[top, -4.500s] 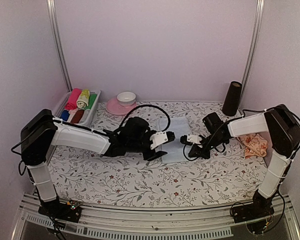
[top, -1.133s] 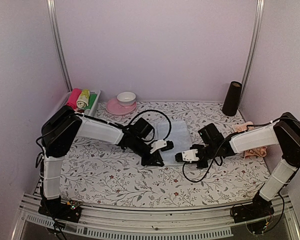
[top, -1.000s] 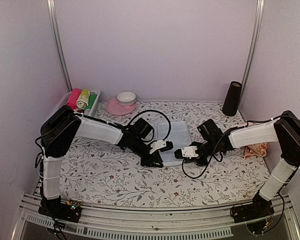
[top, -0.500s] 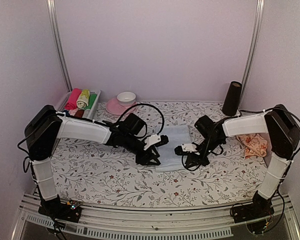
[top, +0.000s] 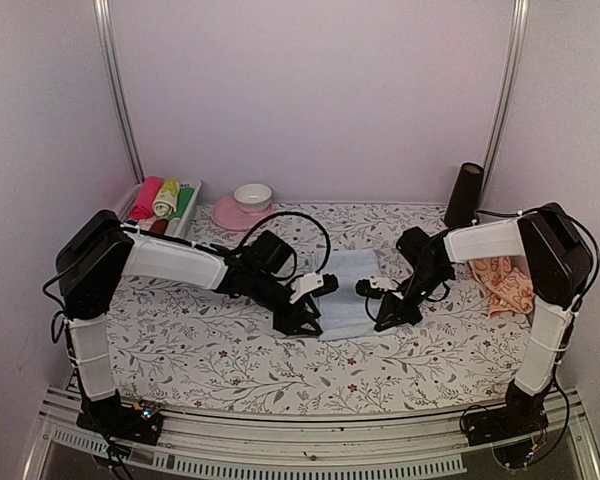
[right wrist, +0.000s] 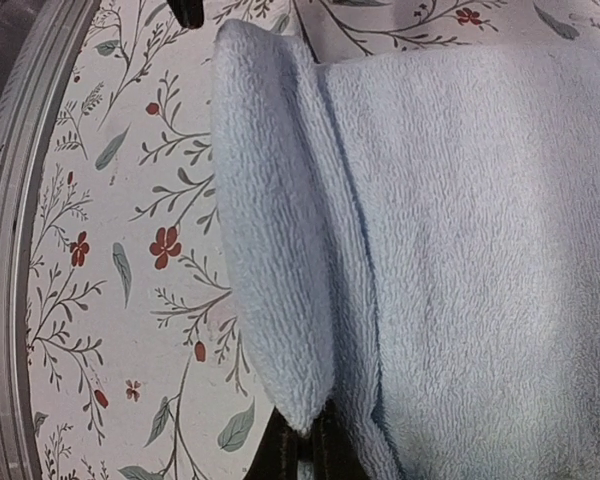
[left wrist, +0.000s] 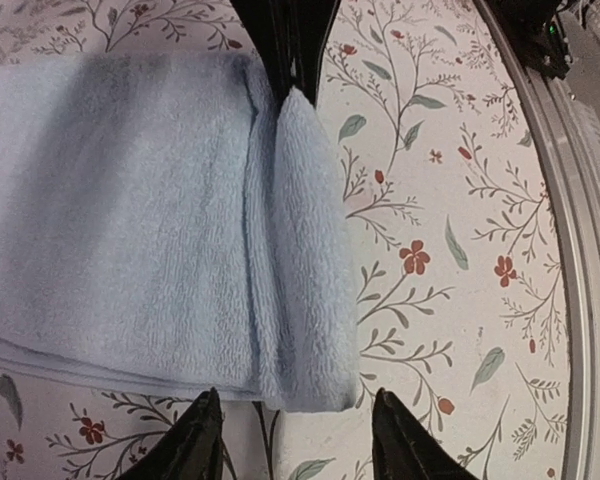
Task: Roll the towels
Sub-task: Roll the towel at the center of the board.
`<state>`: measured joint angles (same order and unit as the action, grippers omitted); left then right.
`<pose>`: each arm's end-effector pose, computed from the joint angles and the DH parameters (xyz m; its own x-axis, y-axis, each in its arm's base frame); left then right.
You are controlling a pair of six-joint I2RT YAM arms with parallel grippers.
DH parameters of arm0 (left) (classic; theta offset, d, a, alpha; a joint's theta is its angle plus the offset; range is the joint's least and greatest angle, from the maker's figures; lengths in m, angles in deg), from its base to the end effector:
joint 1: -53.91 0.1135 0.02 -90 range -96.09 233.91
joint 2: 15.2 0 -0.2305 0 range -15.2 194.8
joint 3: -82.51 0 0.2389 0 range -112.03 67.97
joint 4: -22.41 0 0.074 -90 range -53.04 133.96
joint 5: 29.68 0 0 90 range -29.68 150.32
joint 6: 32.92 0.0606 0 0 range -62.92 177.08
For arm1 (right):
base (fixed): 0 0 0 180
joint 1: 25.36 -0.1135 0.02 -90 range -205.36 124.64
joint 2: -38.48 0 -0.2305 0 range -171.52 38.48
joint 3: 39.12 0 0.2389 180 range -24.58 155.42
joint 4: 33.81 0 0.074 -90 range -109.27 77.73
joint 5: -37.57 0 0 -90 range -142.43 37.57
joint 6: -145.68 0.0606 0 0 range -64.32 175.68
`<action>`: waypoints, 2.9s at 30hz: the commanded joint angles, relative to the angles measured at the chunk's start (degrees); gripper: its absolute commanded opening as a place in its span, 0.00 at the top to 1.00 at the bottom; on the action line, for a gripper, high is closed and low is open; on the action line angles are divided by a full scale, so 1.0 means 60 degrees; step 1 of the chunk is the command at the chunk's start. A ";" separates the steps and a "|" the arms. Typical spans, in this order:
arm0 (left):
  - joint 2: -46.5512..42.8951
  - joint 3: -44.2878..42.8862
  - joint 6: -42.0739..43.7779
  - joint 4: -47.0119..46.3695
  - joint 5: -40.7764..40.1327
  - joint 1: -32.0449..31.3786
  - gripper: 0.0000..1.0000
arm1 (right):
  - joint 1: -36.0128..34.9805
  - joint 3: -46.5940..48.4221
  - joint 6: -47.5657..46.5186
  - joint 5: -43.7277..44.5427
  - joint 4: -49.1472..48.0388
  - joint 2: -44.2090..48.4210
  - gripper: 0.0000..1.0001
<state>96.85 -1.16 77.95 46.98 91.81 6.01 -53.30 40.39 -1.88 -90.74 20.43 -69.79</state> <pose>0.2396 -0.3124 0.1133 -0.1994 0.6738 -0.7115 0.9790 0.1050 -0.1749 0.2620 0.1815 0.0968 -0.1037 -0.8046 -0.5847 -0.9730 -0.0396 0.2272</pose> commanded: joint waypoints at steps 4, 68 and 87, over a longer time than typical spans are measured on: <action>0.0511 -0.0262 -0.0403 -0.0287 -0.0209 -0.0029 0.50 | 0.0070 0.0449 0.0403 -0.0151 0.0131 -0.0456 0.96; 0.1357 -0.1177 -0.1560 0.0073 -0.0922 -0.0107 1.00 | 0.0292 0.0641 0.1005 0.0575 -0.0356 0.0171 0.88; 0.1848 -0.1444 -0.1516 0.0186 -0.2188 -0.0151 1.00 | 0.0290 0.0634 0.1616 0.1590 -0.0906 -0.0539 0.87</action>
<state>106.25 -9.33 68.37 46.17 82.06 5.53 -52.25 43.32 6.36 -85.12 16.00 -70.73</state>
